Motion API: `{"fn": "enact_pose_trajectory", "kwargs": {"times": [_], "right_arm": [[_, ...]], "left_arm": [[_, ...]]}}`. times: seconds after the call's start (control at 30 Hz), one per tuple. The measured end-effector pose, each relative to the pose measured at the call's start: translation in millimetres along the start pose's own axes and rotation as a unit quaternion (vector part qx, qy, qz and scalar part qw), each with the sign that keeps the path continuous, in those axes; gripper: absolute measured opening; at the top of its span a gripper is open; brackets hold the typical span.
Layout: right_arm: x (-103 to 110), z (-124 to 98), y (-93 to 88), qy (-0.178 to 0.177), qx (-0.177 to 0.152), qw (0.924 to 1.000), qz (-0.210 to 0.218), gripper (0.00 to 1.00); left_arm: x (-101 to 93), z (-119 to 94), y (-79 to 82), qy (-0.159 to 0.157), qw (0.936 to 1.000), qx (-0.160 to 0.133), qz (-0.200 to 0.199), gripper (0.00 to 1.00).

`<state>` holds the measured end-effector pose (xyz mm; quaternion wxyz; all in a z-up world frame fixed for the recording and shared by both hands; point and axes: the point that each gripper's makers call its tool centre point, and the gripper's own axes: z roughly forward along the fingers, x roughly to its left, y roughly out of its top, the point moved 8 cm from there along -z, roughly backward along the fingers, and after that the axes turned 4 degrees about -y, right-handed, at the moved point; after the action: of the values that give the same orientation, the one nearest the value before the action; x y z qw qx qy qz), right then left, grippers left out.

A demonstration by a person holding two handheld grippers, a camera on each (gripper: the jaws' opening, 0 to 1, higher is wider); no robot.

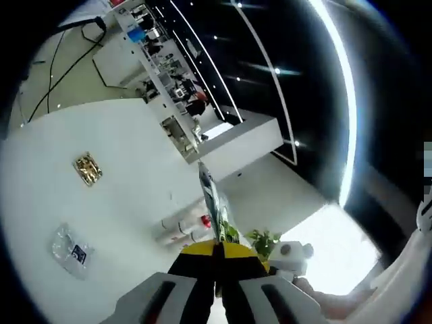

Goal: Arrange the skincare products in the storage area until every visible bottle or jar stands upright without overlapping.

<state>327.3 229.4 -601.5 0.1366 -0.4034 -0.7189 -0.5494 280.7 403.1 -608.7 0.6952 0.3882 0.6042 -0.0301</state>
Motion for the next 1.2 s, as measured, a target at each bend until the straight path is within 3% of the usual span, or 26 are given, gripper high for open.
{"fn": "enact_pose_trajectory", "kwargs": {"times": [0.23,0.5,0.97,1.2], "right_arm": [[-12,12,1.5,-0.040,0.016,0.9990,-0.010,0.02],[-31,24,11.8,-0.081,0.019,0.9964,-0.019,0.02],[-70,54,10.9,-0.162,0.051,0.9846,-0.043,0.02],[-89,60,9.5,-0.189,0.058,0.9794,-0.041,0.02]], "left_arm": [[17.5,12,1.3,0.039,0.9991,0.015,-0.002,0.01],[36.5,35,9.4,0.052,0.9981,0.033,0.004,0.01],[80.0,68,7.6,0.110,0.9923,0.057,-0.010,0.00],[94.3,84,2.8,0.120,0.9900,0.073,-0.004,0.00]]}}
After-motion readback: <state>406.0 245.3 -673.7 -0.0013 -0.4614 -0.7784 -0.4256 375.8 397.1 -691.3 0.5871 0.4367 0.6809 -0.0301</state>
